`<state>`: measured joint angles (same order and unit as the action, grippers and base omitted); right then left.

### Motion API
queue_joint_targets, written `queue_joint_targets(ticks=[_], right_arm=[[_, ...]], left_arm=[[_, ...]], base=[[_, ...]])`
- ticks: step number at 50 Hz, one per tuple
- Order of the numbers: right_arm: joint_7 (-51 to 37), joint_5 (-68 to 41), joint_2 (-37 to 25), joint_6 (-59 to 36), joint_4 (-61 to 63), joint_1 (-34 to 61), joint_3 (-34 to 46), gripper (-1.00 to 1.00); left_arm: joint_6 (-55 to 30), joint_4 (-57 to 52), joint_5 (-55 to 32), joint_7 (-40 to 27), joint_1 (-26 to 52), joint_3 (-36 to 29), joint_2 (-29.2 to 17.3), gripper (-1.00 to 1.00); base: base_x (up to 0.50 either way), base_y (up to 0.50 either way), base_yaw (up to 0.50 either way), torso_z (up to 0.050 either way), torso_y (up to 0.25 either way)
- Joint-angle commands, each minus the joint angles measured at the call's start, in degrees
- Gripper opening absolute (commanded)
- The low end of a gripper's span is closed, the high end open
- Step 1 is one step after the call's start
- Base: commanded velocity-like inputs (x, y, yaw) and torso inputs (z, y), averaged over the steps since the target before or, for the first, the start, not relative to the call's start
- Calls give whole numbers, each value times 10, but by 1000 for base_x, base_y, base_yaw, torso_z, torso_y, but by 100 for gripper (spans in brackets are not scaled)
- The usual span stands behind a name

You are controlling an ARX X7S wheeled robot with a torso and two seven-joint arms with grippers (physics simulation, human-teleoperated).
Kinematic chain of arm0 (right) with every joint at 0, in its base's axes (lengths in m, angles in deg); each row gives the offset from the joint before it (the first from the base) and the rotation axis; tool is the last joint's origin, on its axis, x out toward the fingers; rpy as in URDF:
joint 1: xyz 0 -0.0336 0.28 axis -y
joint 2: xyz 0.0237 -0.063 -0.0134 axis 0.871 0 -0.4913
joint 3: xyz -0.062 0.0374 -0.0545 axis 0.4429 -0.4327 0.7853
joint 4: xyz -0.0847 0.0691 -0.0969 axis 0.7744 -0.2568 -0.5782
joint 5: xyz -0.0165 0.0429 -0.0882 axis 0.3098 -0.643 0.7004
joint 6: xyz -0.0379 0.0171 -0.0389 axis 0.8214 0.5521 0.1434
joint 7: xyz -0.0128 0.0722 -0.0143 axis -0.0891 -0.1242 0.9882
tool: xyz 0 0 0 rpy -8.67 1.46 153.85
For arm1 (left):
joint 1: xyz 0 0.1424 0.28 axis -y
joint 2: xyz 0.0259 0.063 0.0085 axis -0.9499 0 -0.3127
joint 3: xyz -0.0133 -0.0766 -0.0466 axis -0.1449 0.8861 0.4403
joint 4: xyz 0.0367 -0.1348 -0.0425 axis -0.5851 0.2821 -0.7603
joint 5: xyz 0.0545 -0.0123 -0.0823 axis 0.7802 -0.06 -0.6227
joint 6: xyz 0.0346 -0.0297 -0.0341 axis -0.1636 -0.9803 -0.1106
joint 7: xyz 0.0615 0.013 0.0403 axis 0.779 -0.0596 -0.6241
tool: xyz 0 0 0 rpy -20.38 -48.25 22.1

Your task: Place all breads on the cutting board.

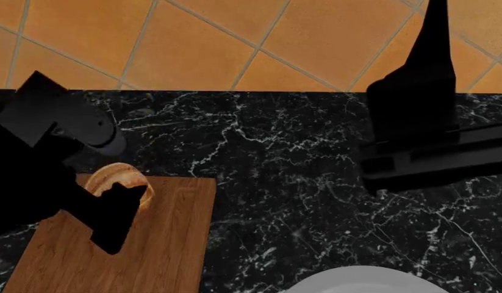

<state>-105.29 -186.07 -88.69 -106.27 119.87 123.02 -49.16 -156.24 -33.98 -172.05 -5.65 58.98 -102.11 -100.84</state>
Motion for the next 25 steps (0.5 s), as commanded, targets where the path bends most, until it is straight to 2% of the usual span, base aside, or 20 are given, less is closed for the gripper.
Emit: queue_joint_targets(ticks=[1,9,14,21,25], right_arm=[[16,11,11,5,-9,-5,-18,100],[18,15,18,3,-14,-1,-13,100],[21,14,18,3,-17,4,-14,100],[22,13,19,4,-18,9,-15,100],[17,10,25,2,-21,19,-8,100]], left_arm=[[1,-30,-60,-44,50,66,-18,100],[-17,-68,-184,-123,165,111,-33,100],[-5,-93,-261,-174,217,134,-59,100],[61,-206,-369,-256,224,179,-121,100],[68,-223,-371,-253,219,199,-145,100]], base=[[0,0,0,0,0],[0,0,0,0,0],[0,0,1,0,0],[0,0,0,0,0],[0,0,0,0,0]])
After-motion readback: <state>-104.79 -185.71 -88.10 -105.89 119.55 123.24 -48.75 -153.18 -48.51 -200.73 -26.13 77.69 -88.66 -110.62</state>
